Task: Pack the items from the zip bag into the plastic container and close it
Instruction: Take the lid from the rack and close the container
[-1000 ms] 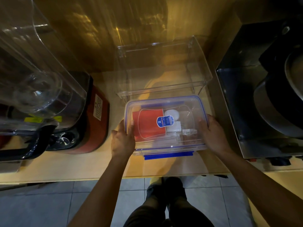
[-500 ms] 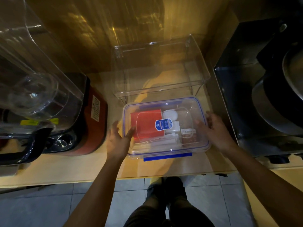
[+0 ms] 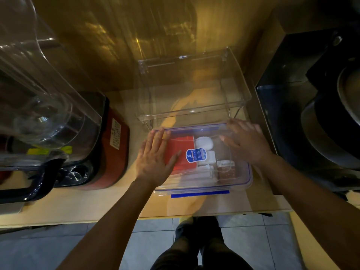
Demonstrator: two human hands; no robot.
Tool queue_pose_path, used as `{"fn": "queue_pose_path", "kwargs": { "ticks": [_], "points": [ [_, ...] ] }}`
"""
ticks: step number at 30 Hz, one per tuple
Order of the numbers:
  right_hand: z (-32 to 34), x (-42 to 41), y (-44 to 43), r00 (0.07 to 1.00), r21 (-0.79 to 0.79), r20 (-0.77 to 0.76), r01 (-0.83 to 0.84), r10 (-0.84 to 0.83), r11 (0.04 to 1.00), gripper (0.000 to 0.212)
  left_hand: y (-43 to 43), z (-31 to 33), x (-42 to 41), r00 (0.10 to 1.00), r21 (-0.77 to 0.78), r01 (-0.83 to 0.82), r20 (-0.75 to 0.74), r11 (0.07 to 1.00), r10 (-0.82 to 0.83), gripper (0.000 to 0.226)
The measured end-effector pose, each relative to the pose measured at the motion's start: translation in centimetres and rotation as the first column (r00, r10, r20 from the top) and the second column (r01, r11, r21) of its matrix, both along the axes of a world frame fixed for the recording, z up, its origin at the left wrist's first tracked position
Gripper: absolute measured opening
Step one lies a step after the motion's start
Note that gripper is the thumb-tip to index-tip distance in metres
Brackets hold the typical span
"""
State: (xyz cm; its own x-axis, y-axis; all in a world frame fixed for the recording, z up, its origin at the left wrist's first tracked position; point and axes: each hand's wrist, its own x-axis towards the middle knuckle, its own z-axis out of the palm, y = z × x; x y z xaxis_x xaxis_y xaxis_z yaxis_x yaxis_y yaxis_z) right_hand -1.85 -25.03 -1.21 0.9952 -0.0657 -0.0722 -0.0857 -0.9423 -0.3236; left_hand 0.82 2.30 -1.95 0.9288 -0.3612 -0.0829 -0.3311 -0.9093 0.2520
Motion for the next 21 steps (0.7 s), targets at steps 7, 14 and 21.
{"fn": "queue_pose_path", "kwargs": {
  "ticks": [7,14,21],
  "points": [
    [2.0,3.7,1.0,0.977,0.193,-0.206,-0.004,0.045,0.981,0.064,-0.1,0.1,-0.1,1.0,-0.011,-0.003,-0.013,1.0,0.003,0.068],
    [2.1,8.6,0.8,0.848,0.367,-0.526,0.159,0.064,0.917,0.09,0.0,0.1,-0.1,0.999,-0.011,-0.017,-0.049,1.0,0.017,0.071],
    [1.5,8.6,0.6,0.841,0.395,-0.531,0.137,0.105,0.908,0.053,-0.1,0.0,-0.1,0.999,-0.009,-0.007,-0.051,1.0,0.007,0.075]
  ]
}}
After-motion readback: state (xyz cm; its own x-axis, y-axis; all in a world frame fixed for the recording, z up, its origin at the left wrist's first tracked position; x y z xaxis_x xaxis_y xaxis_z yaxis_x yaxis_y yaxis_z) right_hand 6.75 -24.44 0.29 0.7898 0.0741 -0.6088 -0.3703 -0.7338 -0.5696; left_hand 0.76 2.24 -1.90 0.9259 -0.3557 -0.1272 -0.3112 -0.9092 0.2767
